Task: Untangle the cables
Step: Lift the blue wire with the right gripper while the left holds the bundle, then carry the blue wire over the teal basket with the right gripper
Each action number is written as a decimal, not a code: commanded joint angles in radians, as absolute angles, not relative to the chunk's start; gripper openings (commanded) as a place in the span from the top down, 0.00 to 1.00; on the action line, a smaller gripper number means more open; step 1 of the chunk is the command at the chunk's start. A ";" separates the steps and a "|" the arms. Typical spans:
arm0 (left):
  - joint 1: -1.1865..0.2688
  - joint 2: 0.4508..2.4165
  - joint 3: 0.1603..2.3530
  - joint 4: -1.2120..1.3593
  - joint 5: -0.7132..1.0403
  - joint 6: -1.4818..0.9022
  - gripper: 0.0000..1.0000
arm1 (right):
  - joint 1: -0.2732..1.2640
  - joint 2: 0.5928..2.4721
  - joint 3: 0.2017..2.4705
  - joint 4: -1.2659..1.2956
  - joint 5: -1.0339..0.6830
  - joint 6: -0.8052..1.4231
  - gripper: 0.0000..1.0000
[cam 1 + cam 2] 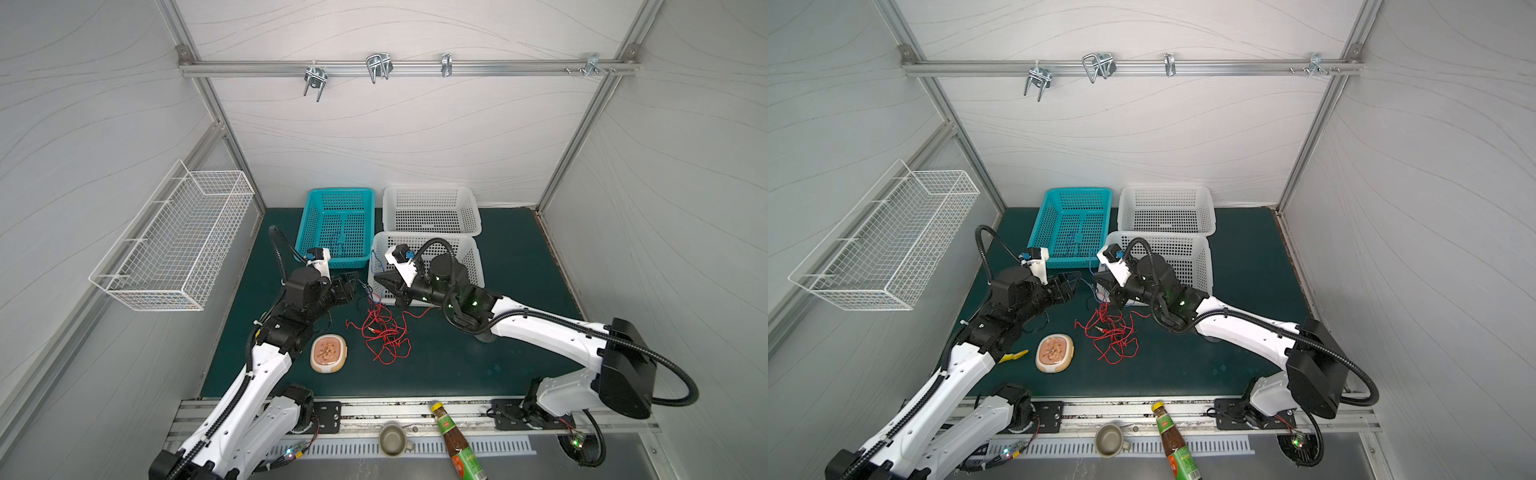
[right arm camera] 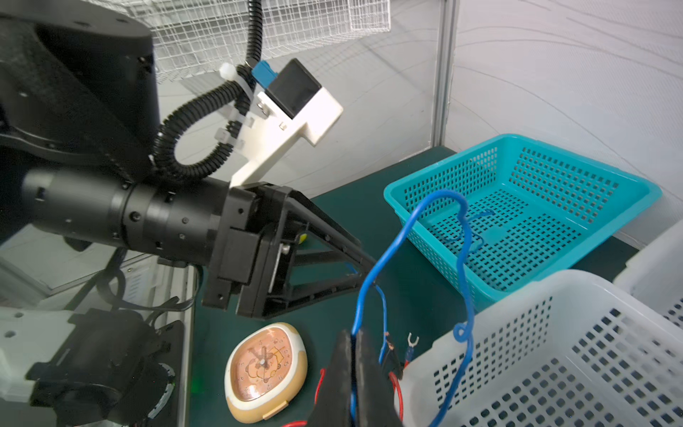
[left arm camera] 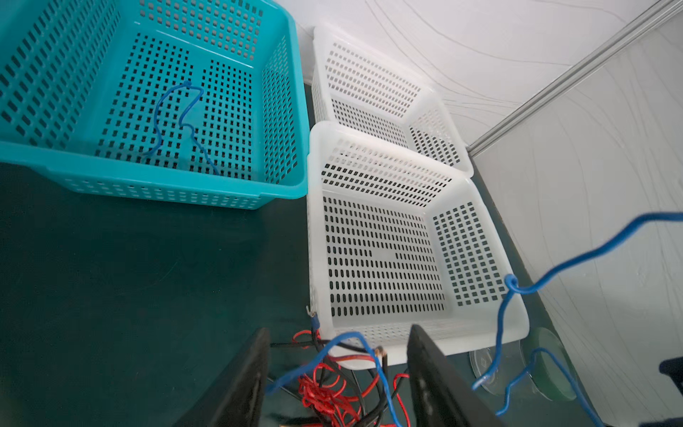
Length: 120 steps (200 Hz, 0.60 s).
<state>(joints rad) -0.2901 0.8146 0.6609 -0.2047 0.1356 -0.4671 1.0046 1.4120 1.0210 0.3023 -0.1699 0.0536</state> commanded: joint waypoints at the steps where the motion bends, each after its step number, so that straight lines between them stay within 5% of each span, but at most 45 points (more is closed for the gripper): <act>1: -0.291 0.794 0.715 -0.169 0.135 -0.477 0.39 | 1.001 1.414 1.062 0.320 -0.261 0.032 1.00; 48: -0.291 0.751 0.705 -0.178 0.080 -0.489 0.37 | 1.000 1.439 1.121 0.322 -0.221 -0.001 1.00; 120: -0.291 0.613 0.691 -0.180 -0.046 -0.505 0.20 | 0.950 1.635 1.334 0.251 -0.175 -0.011 1.00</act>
